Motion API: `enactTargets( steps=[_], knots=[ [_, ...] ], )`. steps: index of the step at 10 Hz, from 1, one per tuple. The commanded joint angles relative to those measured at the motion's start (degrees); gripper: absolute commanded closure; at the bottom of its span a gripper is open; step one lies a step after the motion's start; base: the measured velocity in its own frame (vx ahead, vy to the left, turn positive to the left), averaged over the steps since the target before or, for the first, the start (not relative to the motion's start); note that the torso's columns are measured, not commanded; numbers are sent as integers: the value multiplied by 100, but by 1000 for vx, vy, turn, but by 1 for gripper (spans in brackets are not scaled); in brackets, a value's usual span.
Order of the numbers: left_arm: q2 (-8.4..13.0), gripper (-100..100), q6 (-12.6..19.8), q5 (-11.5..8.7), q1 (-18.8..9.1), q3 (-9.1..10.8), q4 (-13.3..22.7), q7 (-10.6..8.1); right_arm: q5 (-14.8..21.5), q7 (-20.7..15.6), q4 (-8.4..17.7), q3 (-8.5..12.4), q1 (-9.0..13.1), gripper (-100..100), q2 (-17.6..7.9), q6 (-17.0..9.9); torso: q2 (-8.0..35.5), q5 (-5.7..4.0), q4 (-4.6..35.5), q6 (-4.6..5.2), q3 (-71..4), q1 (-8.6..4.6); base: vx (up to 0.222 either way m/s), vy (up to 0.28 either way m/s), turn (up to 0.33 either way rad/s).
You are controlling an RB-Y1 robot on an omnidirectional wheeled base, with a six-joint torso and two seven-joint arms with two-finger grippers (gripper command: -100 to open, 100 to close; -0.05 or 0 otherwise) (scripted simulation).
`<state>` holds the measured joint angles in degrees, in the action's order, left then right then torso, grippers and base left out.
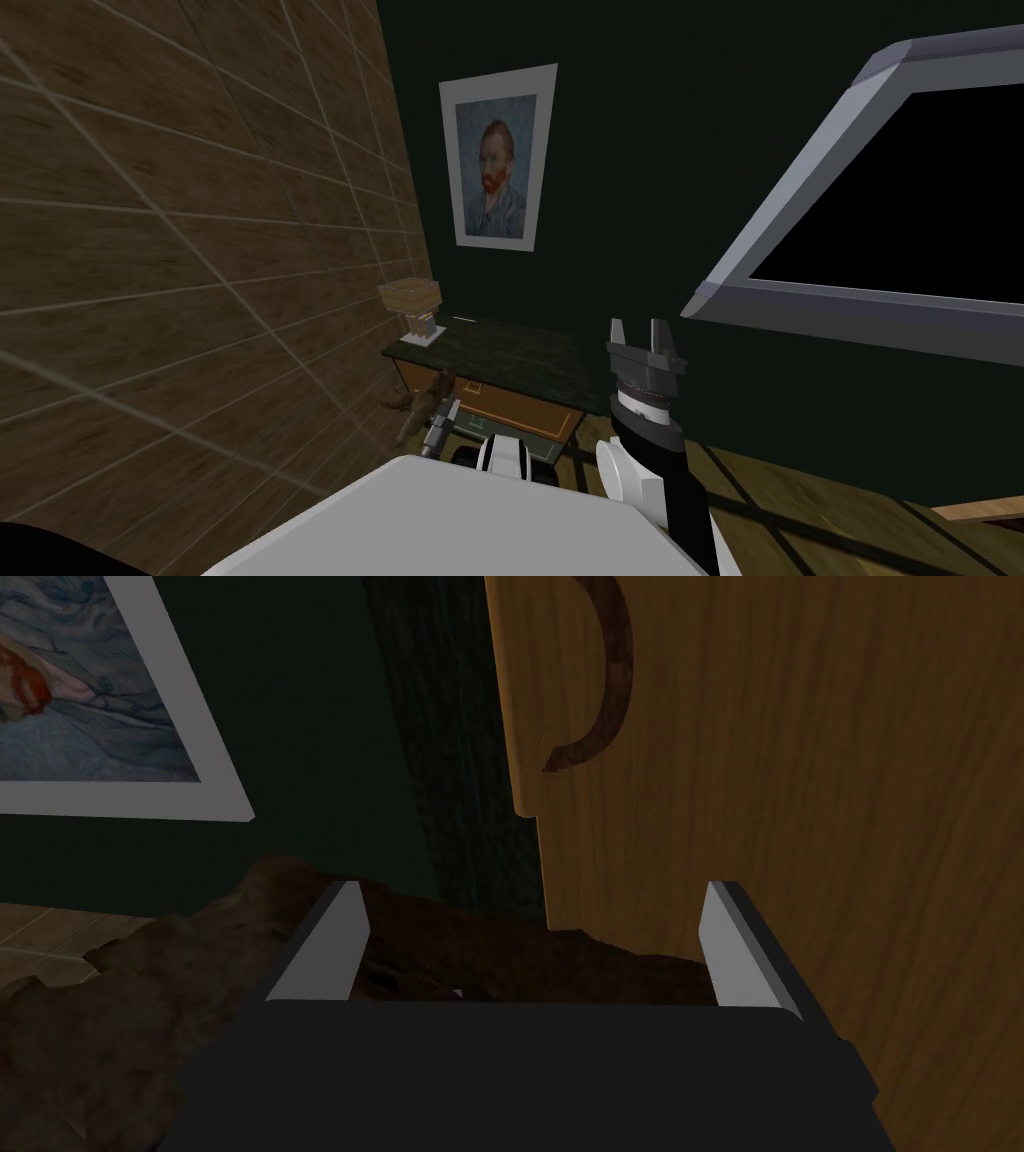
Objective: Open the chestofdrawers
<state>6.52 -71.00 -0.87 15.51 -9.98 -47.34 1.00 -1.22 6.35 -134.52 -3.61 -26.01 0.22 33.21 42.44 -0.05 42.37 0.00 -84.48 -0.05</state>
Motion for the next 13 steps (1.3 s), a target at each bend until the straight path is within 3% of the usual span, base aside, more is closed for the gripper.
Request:
enactTargets(
  steps=[1, 3, 9, 10, 11, 13],
  knots=[
    [-228, -100, -228, 6, -44, -52, 391, 36, 0, 0, 0, 0, 0, 0, 0, 0, -7, 1, -4, -1, -6, 0, 9, 11, -33],
    [-526, -100, -346, 10, -82, -86, 634, 58, 0, 0, 0, 0, 0, 0, 0, 0, -17, -1, -3, 2, -13, -1, 8, 10, -30],
    [-561, -100, 304, 17, -414, -11, 301, 98, 0, 0, 0, 0, 0, 0, 0, 0, -13, 5, -8, 0, -7, 4, -22, 5, 9],
    [-551, -100, 268, 20, -353, -24, 260, 96, 0, 0, 0, 0, 0, 0, 0, 0, -16, 5, -9, 0, -9, 3, -11, 1, 0],
    [-538, 100, 95, 17, -300, -37, 399, 92, 0, 0, 0, 0, 0, 0, 0, 0, -20, 5, -11, 0, -12, 3, 15, -4, -14],
    [-515, 100, -113, 16, -186, -62, 498, 85, 0, 0, 0, 0, -1, 0, 0, 0, -24, 5, -12, 0, -14, 4, 29, -6, -8]
  ],
)
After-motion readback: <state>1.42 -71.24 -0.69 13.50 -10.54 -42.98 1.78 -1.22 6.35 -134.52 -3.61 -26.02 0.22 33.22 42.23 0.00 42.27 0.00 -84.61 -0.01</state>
